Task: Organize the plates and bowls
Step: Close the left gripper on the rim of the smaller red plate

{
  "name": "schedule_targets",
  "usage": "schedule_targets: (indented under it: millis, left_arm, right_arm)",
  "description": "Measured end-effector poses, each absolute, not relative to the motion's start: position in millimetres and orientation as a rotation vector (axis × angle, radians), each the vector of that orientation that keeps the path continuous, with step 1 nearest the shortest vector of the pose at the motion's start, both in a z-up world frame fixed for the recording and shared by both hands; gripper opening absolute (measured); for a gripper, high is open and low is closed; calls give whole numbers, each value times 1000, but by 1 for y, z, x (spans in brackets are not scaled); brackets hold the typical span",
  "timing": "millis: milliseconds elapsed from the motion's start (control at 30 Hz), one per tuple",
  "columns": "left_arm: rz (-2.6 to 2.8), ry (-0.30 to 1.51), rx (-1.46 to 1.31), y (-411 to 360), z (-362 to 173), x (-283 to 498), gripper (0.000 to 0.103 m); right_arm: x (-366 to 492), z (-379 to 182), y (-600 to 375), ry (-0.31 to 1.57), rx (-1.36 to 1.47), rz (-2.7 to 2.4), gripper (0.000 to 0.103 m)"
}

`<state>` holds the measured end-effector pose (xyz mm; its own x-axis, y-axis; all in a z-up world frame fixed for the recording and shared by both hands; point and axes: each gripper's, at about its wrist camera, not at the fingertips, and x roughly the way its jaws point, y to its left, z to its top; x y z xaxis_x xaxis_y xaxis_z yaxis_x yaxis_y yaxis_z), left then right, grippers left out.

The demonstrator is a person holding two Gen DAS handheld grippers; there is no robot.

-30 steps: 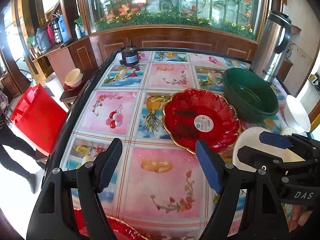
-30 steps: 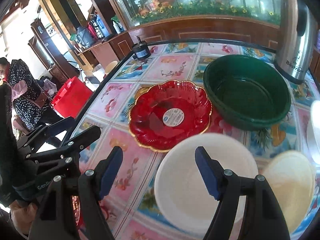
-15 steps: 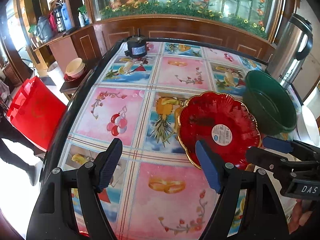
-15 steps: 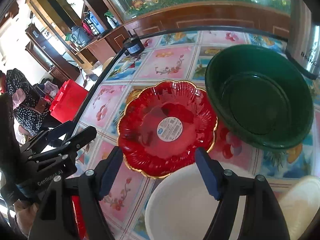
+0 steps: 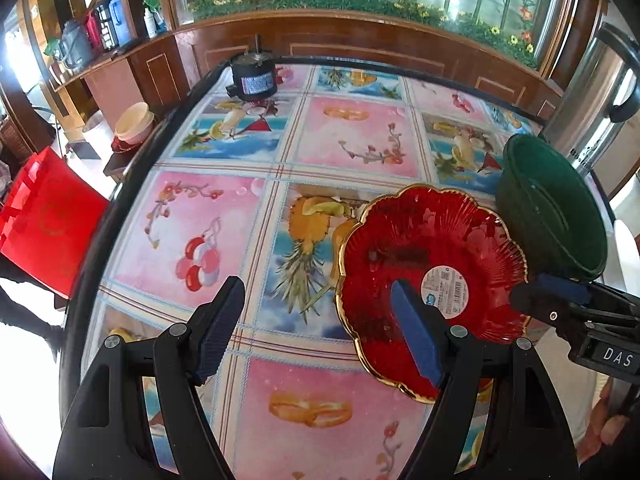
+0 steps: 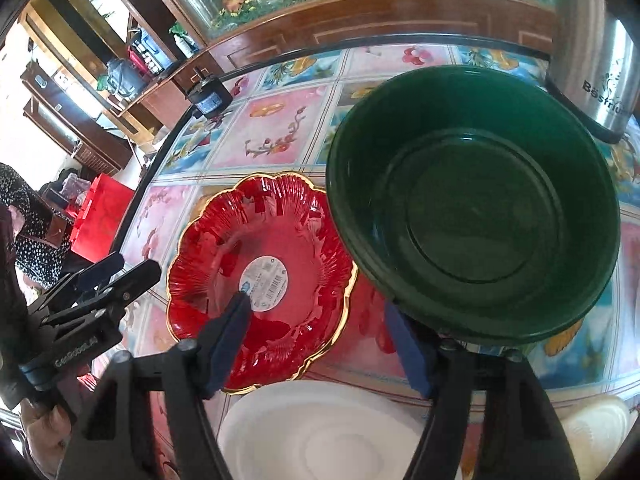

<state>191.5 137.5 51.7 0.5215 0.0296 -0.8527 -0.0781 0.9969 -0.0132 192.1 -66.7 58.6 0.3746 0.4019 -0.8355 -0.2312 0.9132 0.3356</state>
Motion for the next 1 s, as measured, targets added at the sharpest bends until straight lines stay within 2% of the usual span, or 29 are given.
schedule_targets:
  millis: [33,67,300,600,767,800,833,867,900,1000]
  left_arm:
    - [62,1027,-51,137,49,193,77]
    - [58,1034,-50,136,47,195,77]
    - [35,1066,-23,130,36,205,77]
    - [34,1102,-21,131,25,212,77]
    - [22,1107,-41,130,24,213,76]
    - [23,1104,-40,129,25,212,72]
    - [23,1102,-36,129,25,212,58]
    - [26,1103,-26,128,25,212,48]
    - [31,1105,-21,128,25,212,32]
    - [22,1110,-30,129,24,211,18]
  right_arm:
    - [192,58,-66,1118,170,410,51]
    - [193,57,-65,1122,168,417,48]
    - [196,54,-64,1129,160,422,48]
    - [199,52,-65,1134,166,419,40]
    - [198,51,-65,1134,156,405,32]
    - [198,51,-66,1134,156,404,30]
    - [198,51,-66,1133,153,403,27]
    - [197,51,-66,1132,154,394,25]
    - [197,51,-67,1131,155,393,24]
    - [197,51,-68,1132,151,389,20]
